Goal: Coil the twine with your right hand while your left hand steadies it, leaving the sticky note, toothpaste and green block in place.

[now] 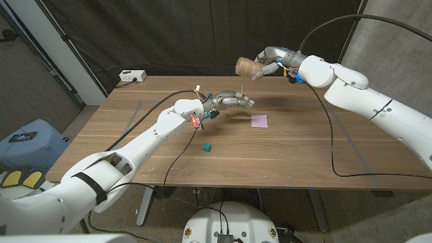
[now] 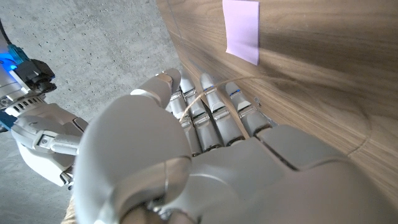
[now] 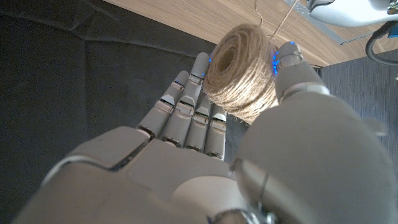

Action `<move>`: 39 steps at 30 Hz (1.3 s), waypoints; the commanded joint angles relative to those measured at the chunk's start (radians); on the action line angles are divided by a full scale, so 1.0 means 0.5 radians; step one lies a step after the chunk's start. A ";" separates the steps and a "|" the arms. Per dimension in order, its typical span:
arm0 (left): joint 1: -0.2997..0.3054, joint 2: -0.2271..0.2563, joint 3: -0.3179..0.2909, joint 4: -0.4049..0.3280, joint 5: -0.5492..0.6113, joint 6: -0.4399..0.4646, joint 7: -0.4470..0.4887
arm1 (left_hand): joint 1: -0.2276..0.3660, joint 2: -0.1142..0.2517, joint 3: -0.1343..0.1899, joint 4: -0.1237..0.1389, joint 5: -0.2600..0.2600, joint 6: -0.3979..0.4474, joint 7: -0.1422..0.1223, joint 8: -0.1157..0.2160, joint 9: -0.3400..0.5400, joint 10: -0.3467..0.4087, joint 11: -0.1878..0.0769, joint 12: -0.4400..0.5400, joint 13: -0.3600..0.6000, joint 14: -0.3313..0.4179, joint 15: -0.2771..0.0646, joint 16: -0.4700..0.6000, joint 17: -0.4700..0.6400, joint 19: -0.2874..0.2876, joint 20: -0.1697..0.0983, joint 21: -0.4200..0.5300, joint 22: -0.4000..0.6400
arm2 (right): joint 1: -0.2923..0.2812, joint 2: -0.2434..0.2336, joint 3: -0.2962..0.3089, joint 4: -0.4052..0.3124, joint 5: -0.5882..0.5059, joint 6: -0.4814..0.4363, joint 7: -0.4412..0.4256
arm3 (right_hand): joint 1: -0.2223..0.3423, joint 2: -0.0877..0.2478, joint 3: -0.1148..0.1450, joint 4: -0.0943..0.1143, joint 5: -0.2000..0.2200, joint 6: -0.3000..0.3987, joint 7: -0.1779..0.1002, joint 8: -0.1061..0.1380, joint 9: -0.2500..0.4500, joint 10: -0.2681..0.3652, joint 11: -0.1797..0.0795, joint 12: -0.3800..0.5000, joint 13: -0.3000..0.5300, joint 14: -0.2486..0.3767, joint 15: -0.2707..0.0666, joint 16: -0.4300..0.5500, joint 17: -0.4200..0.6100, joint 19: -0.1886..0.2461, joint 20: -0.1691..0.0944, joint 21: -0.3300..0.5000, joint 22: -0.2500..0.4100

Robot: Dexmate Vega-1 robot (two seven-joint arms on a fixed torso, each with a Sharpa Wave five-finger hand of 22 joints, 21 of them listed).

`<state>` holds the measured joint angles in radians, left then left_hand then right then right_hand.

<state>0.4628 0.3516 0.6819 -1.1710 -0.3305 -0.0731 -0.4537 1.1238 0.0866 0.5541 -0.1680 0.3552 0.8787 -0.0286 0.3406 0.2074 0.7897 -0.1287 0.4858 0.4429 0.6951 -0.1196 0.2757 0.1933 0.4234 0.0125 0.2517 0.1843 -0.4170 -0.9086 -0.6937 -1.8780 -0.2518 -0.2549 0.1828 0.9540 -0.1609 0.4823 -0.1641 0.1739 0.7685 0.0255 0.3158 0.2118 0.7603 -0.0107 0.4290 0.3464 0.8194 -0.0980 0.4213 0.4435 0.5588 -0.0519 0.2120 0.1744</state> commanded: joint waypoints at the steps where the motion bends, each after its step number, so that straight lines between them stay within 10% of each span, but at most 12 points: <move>1: -0.021 -0.029 0.007 0.054 -0.008 -0.016 -0.049 | 0.018 0.007 -0.011 -0.001 0.013 0.020 -0.001 -0.004 0.006 0.009 0.000 -0.004 0.007 0.014 0.001 -0.001 0.009 0.015 0.001 0.011 0.008 | 0.065 0.034 -0.048 0.093 -0.046 0.017 0.023 | 0.175 0.218 -0.003 0.002 0.013 0.290 -0.248 0.004 0.005 0.286 -0.266 0.015 0.003 0.030 -0.269 -0.003 0.006 0.017 -0.093 0.007 0.008; 39: -0.010 -0.054 0.020 0.010 -0.032 0.005 -0.116 | 0.019 0.013 -0.035 0.001 0.014 0.063 0.000 0.007 0.012 0.056 -0.014 0.002 0.049 0.051 -0.007 0.004 0.024 0.040 0.001 0.020 0.011 | 0.157 0.105 -0.143 0.239 -0.158 0.002 0.010 | 0.213 0.232 -0.026 0.000 0.012 0.346 -0.275 0.017 0.008 0.342 -0.296 0.022 0.001 0.089 -0.276 0.002 0.034 0.031 -0.103 0.005 0.008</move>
<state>0.4545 0.3290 0.6874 -1.1547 -0.3411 -0.0780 -0.4973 1.1278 0.0906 0.5401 -0.1680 0.3590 0.9021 -0.0305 0.3406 0.2119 0.8076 -0.1357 0.4857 0.4622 0.7095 -0.1197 0.2758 0.2027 0.4343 0.0124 0.2557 0.1877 -0.3521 -0.8618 -0.7435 -1.7654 -0.2948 -0.2348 0.1833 0.9537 -0.1606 0.4741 -0.1643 0.1740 0.7774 0.0344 0.3198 0.2118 0.7749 -0.0096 0.4363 0.3419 0.8527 -0.1102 0.4202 0.4571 0.5640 -0.0571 0.2120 0.1744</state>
